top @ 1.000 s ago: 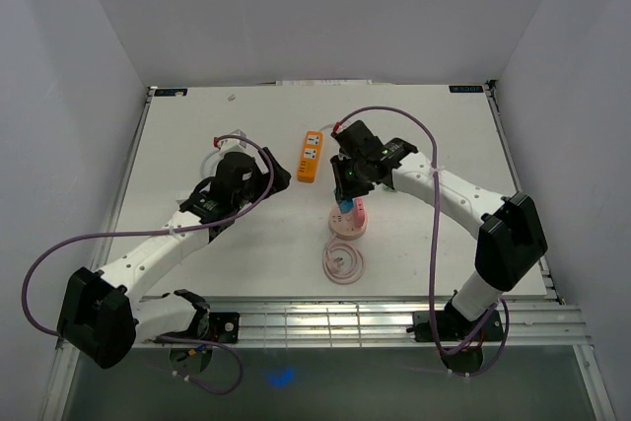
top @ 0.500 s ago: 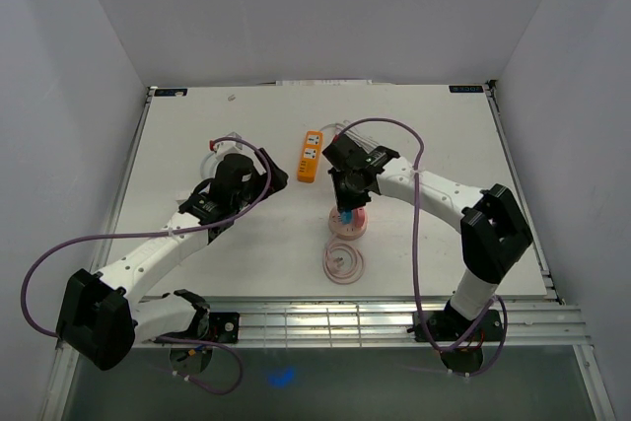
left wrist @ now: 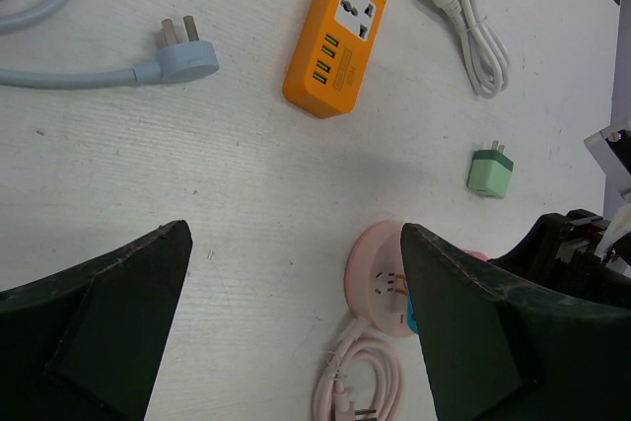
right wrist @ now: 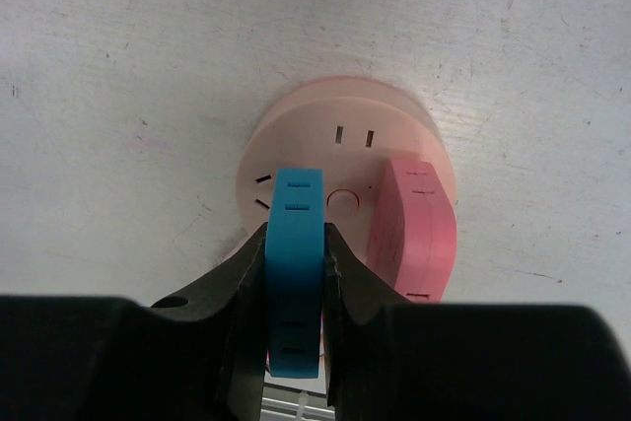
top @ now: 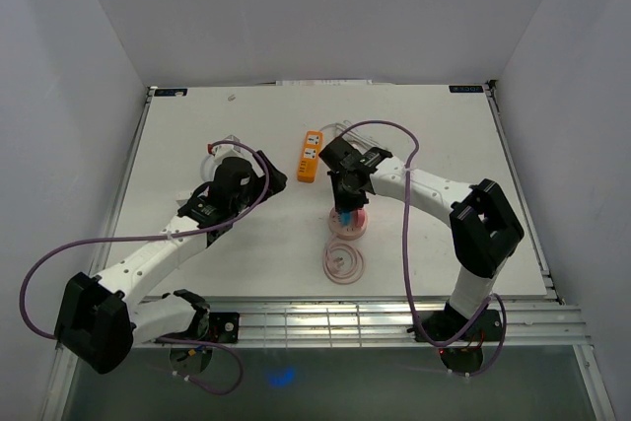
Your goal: Insert the plug
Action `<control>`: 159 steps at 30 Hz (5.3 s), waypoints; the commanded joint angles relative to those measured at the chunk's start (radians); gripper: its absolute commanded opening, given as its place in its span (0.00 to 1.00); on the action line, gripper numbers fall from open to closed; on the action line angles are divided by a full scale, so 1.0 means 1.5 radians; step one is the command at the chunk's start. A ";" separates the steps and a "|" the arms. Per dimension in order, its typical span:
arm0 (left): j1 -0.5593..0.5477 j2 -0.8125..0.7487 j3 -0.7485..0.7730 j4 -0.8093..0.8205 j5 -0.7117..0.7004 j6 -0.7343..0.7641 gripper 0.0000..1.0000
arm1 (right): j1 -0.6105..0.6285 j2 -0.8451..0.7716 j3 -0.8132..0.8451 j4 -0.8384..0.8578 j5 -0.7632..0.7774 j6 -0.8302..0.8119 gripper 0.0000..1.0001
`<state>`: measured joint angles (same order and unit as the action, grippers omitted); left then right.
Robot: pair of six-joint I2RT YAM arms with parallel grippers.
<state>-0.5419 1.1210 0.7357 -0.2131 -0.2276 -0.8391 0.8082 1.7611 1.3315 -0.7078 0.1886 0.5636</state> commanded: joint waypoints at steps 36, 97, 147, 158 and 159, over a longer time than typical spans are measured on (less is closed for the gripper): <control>0.001 -0.028 -0.015 0.025 -0.004 0.017 0.98 | 0.010 0.057 0.030 -0.024 0.026 0.015 0.08; 0.001 -0.016 -0.011 0.019 -0.041 0.051 0.98 | 0.018 0.077 -0.130 -0.021 0.122 -0.045 0.08; 0.001 -0.007 0.009 0.013 -0.028 0.076 0.98 | 0.007 0.023 0.106 -0.080 0.029 -0.105 0.57; -0.001 0.019 0.008 0.020 0.032 0.063 0.98 | 0.002 -0.068 0.090 -0.082 0.050 -0.127 0.70; -0.002 0.028 0.006 0.027 0.041 0.059 0.98 | -0.002 -0.078 0.088 -0.078 0.050 -0.130 0.71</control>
<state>-0.5419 1.1469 0.7174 -0.1871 -0.2234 -0.7368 0.8173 1.7271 1.4509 -0.8215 0.2420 0.3920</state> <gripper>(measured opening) 0.979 0.702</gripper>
